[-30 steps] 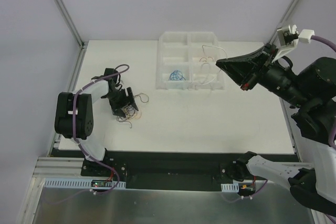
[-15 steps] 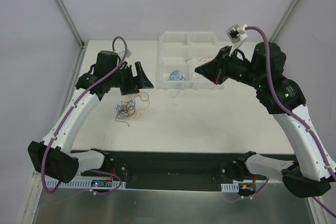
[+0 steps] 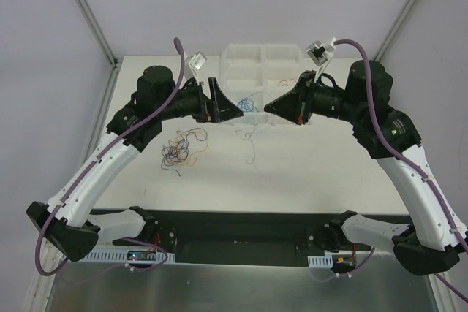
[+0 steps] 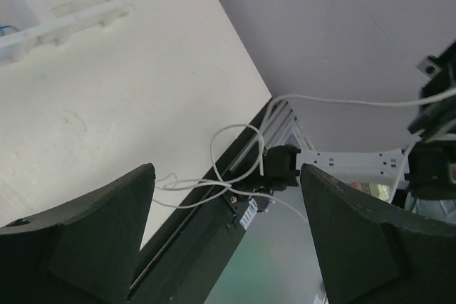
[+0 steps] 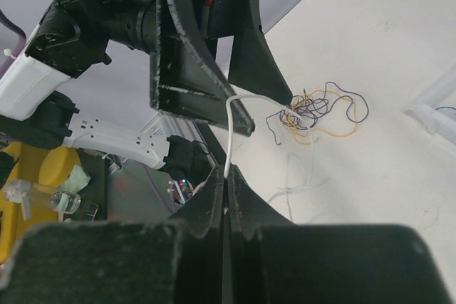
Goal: Untangle the cables
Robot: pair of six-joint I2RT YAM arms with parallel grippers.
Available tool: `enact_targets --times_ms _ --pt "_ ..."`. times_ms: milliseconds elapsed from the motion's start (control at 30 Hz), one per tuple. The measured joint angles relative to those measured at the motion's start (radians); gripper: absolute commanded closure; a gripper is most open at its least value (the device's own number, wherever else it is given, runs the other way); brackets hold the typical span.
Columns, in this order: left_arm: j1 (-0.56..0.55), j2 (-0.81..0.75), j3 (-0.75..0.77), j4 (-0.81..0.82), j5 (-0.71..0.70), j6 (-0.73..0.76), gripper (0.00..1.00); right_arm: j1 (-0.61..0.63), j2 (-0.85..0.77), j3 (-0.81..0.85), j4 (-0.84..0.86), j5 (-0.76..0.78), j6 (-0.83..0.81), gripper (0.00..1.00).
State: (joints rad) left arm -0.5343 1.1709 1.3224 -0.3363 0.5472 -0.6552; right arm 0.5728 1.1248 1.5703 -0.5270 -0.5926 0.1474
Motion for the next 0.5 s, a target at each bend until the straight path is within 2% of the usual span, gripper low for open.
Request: enact_targets --times_ms 200,500 --pt "-0.111 -0.003 0.003 0.09 0.004 0.013 0.12 0.0 0.0 -0.008 0.023 -0.037 0.024 0.99" --pt "-0.148 0.106 0.061 0.116 0.027 0.019 0.08 0.0 0.0 -0.011 0.045 -0.055 0.055 0.99"
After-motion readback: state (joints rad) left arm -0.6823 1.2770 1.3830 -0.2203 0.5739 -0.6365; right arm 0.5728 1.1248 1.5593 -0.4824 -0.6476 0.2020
